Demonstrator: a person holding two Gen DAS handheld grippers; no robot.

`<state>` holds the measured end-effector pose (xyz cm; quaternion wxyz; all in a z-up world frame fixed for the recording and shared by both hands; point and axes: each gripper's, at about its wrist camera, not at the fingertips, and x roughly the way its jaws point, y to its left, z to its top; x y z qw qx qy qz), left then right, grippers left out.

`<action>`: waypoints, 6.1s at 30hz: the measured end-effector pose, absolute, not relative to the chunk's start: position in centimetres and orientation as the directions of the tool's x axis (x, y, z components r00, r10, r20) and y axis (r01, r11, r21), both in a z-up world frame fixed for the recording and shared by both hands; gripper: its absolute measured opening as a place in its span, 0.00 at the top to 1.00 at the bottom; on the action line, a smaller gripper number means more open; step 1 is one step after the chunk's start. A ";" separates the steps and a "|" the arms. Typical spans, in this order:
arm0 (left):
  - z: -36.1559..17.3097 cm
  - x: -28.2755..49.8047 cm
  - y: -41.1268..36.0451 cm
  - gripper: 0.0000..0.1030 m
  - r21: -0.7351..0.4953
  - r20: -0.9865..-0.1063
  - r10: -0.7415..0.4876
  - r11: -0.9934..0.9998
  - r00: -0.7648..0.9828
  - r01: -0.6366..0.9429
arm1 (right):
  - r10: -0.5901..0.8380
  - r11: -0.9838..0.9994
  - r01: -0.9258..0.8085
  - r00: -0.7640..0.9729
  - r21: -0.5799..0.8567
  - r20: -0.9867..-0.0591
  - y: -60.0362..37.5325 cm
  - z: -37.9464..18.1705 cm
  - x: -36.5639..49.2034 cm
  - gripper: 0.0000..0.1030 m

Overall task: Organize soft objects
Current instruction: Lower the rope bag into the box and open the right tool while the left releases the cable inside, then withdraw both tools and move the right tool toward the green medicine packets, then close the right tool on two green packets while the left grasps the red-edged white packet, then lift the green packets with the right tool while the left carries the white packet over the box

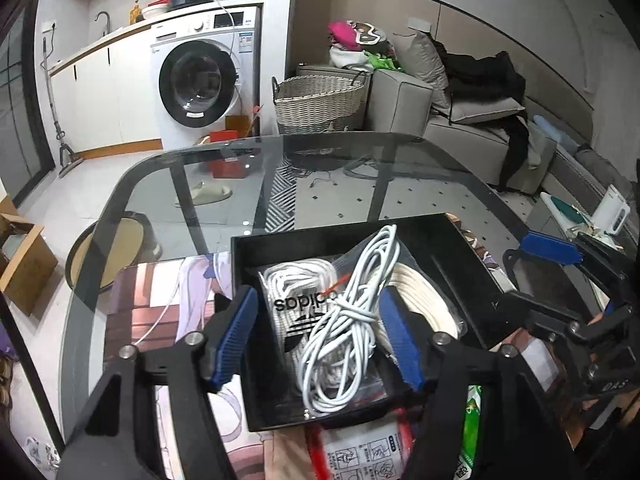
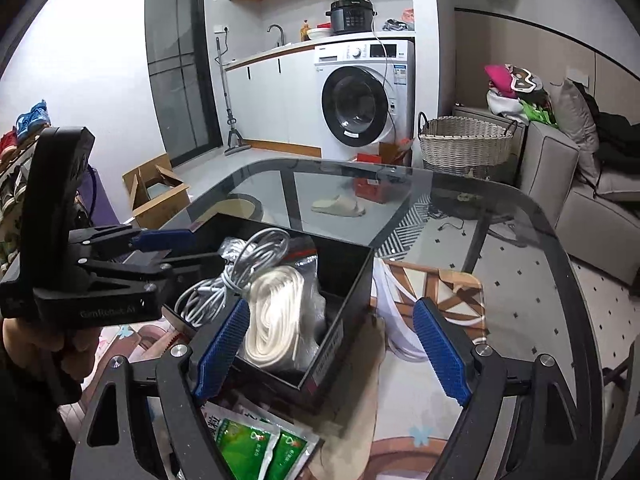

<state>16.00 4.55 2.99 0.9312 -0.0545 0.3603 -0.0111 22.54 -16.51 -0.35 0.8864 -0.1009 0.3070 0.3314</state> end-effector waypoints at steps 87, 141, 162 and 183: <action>-2.0 7.3 3.6 0.05 -0.111 -0.719 -0.044 0.992 0.694 -0.052 | 0.418 0.645 -0.759 0.446 -0.087 -0.791 -14.6 -8.4 16.6 0.01; -3.7 10.8 2.2 0.21 -0.142 -0.766 -0.091 0.989 0.636 -0.030 | 0.524 0.654 -0.756 0.440 0.014 -0.729 -19.5 -6.3 14.0 0.53; -0.4 7.5 0.7 0.52 -0.087 -0.693 -0.102 0.995 0.713 0.058 | 0.555 0.683 -0.729 0.481 0.042 -0.679 -20.0 -4.6 14.8 0.53; 6.0 7.4 4.0 0.52 -0.168 -0.530 -0.075 0.986 0.844 -0.019 | 0.619 0.721 -0.683 0.562 0.114 -0.548 -18.4 0.5 16.1 0.53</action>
